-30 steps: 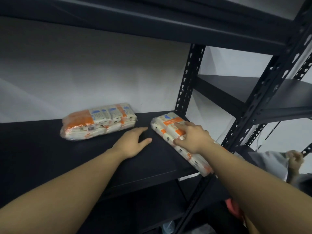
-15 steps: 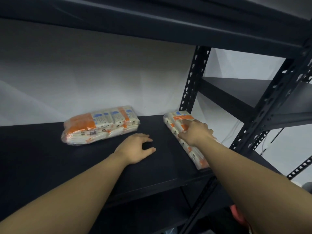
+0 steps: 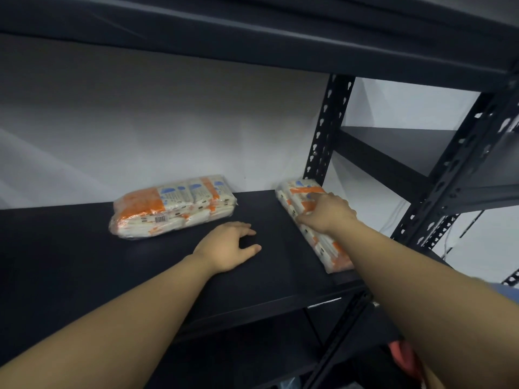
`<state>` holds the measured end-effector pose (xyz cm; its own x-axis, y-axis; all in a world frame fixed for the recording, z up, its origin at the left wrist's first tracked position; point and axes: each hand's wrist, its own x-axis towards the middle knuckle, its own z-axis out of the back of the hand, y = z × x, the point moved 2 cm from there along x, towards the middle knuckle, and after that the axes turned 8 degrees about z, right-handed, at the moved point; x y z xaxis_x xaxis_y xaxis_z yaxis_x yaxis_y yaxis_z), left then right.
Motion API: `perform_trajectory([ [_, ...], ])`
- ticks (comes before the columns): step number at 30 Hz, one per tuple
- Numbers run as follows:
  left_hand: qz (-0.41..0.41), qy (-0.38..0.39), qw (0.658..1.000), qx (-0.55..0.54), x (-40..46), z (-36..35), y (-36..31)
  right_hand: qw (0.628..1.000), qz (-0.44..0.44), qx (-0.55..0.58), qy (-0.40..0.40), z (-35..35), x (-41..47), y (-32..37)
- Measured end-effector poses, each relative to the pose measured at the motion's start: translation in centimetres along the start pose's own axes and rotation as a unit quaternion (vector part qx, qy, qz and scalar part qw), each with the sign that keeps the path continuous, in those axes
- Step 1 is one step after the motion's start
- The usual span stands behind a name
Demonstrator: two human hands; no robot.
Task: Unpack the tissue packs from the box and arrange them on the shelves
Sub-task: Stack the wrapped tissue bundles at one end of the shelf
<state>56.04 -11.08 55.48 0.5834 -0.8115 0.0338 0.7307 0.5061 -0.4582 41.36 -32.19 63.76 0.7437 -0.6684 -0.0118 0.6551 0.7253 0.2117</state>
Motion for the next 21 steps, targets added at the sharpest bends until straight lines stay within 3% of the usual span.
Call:
perform_trajectory([
  [9,0.013,0.0,1.0,-0.009,-3.1,0.2,0.5,1.0,0.014,-0.002,-0.022,-0.6,-3.4,-2.0],
  [21,0.012,-0.017,1.0,-0.021,-3.0,0.0,0.8,0.999,0.019,0.017,-0.03,-0.1,-1.0,-0.7],
])
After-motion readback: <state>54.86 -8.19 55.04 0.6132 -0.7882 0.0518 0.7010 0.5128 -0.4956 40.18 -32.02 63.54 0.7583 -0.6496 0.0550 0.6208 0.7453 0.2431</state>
